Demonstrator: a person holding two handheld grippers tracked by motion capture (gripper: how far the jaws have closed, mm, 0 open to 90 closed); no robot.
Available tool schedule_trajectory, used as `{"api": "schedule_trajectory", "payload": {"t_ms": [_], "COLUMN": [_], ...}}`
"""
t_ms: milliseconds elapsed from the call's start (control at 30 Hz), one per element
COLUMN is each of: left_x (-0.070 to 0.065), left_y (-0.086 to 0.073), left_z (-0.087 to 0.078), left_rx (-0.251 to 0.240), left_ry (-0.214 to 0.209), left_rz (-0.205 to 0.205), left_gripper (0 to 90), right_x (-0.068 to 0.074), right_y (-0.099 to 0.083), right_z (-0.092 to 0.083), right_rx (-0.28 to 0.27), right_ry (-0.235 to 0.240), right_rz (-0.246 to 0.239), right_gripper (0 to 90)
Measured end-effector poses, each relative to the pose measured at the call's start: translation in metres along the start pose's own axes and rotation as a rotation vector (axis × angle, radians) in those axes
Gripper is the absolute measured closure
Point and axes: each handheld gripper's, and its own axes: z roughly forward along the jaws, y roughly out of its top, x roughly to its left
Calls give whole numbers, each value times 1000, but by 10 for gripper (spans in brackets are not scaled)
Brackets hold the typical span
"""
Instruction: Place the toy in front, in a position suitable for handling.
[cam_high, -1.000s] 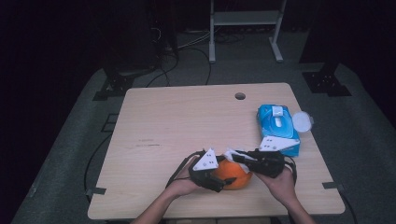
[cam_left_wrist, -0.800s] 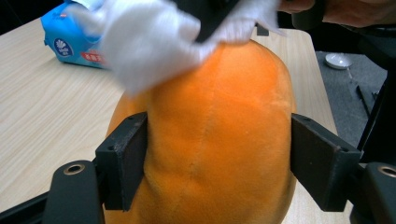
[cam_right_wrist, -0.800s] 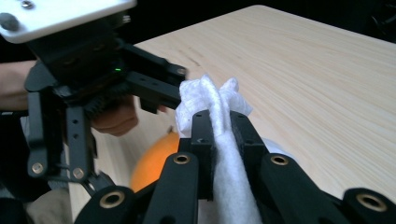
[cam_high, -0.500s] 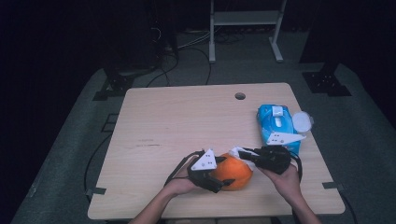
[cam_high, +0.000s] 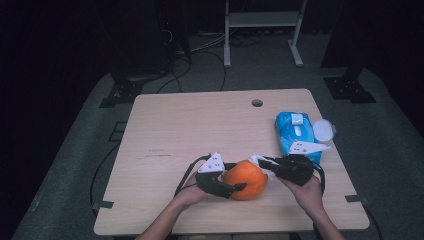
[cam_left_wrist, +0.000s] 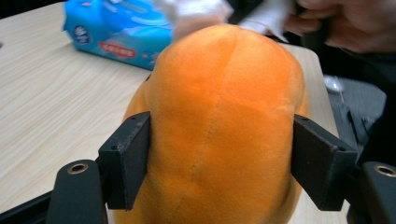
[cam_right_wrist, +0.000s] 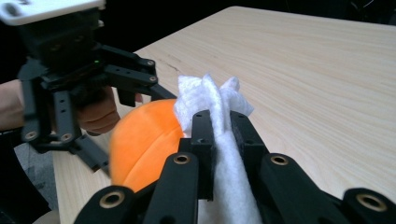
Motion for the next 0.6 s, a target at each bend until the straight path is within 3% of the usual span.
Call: {"api": "schedule_trajectory", "payload": {"t_ms": [33, 133, 333, 567, 600], "left_x": [2, 2, 1, 11, 14], "left_y": [0, 0, 0, -3, -4], "left_z": [-1, 1, 0, -6, -8], "left_rx": [-1, -3, 8, 13, 7], "left_ry": [14, 23, 8, -15, -16], "left_rz": [-24, -44, -43, -67, -82], "left_gripper": [268, 267, 260, 260, 259], "right_x": [2, 11, 24, 4, -6], "right_y": [1, 5, 8, -1, -8], "right_z": [0, 1, 7, 3, 3], "right_rx": [1, -12, -12, -25, -4], "right_ry": [-3, 13, 18, -16, -41], "right_rz": [-7, -28, -86, -32, -1], "right_gripper": [805, 804, 804, 803, 803]}}
